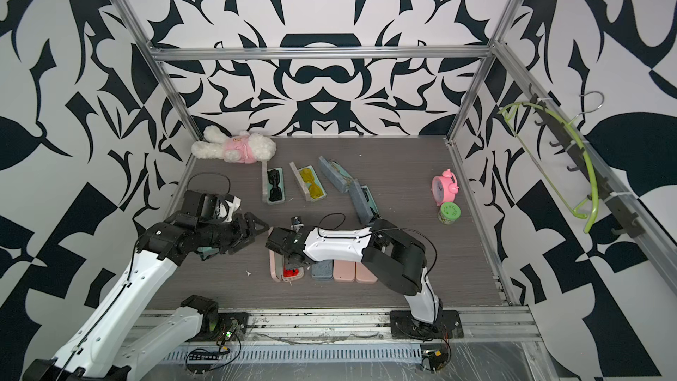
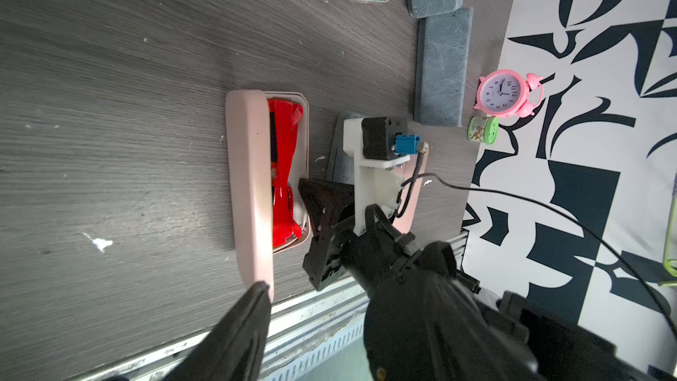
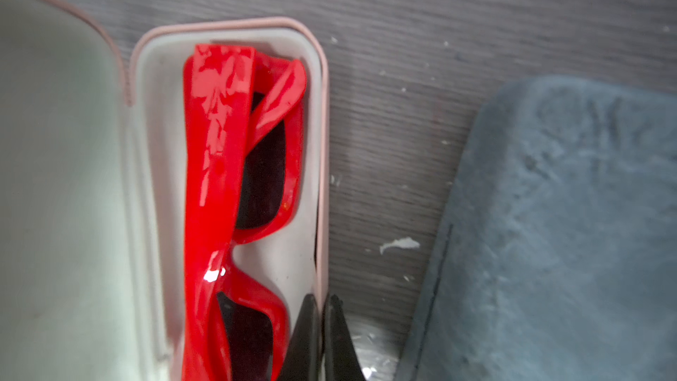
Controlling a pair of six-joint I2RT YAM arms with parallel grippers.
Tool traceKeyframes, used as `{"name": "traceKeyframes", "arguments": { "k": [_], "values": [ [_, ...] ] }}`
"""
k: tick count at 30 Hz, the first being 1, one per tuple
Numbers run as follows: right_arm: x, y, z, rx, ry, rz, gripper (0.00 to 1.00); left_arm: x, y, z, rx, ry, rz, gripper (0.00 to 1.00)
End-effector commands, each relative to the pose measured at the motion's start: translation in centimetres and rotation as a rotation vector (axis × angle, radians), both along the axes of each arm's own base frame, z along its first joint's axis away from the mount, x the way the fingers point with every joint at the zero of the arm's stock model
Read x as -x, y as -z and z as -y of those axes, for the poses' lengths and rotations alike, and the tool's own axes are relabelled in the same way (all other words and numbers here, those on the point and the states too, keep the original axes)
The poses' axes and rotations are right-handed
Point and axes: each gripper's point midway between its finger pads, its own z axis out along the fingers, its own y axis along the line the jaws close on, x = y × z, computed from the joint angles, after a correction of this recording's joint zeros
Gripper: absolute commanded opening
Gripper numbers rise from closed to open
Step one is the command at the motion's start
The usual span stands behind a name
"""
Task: Close the glasses case
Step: Move the glasses case to the center of the board, then close the glasses case at the center of the board.
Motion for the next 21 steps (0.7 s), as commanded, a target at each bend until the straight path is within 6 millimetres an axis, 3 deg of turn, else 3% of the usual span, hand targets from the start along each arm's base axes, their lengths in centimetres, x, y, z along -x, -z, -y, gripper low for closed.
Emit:
{"name": "traceKeyframes", "arguments": {
  "k": [1,9,17,21],
  "values": [
    [-0.8,-1.5,0.1,-0.028,0.028,0.039,0.06,1.3,0.9,0.4,0.021,0.000,-0.038,0.69],
    [-0.6,-1.2,0.2,-0.030,0.033,0.030,0.06,3.4,4.4,1.1,-0.037,0.031,-0.114,0.61],
    [-0.5,-1.1,0.4,-0.036,0.043,0.025,0.04,3.4,6.7,2.2,-0.055,0.049,-0.139,0.52],
    [-0.4,-1.0,0.5,-0.038,0.044,0.022,0.04,3.5,7.7,2.3,-0.083,0.054,-0.154,0.43]
  ]
}}
